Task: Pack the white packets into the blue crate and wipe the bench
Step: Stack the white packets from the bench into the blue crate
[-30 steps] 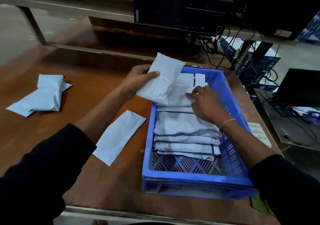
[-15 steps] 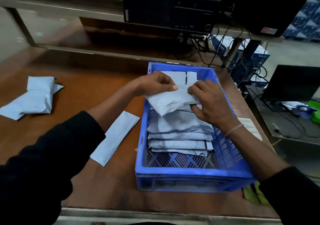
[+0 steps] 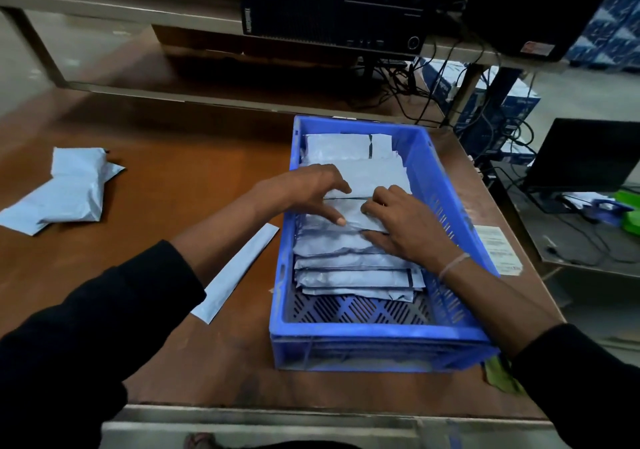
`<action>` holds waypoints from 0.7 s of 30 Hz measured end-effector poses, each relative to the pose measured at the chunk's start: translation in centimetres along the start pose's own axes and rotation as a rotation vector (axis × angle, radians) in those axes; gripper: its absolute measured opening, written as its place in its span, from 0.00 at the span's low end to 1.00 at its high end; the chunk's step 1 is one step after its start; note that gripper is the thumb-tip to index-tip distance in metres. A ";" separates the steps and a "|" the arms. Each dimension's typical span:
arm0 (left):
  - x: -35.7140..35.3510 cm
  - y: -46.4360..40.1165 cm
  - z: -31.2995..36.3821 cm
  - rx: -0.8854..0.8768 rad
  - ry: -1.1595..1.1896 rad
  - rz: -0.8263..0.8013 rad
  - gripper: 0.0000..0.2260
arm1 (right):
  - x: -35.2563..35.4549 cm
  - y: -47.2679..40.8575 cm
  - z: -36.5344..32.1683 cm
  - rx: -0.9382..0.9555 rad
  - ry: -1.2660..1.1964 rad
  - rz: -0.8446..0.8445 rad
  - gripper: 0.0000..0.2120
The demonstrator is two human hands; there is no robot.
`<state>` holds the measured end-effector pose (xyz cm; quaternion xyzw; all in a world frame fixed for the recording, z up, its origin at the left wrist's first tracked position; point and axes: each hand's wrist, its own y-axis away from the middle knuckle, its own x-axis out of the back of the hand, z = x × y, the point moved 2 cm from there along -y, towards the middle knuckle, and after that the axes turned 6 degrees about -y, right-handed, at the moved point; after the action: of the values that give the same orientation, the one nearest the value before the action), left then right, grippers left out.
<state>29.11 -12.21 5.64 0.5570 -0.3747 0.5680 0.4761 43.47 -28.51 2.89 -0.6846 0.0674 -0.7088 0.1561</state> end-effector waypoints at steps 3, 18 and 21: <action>-0.8 -0.4 0.2 0.014 -0.089 -0.082 0.34 | 0.0 0.2 0.5 -0.066 -0.127 0.089 0.20; -1.2 0.1 0.9 -0.044 -0.282 -0.020 0.25 | -1.1 0.7 1.9 -0.333 -0.319 -0.388 0.28; -0.7 1.9 -0.6 -0.074 -0.126 0.188 0.25 | 0.4 -1.3 0.9 -0.363 -0.377 -0.235 0.29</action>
<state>27.07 -12.23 5.07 0.5361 -0.4749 0.5599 0.4167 44.24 -27.36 3.74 -0.8243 0.0830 -0.5585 -0.0423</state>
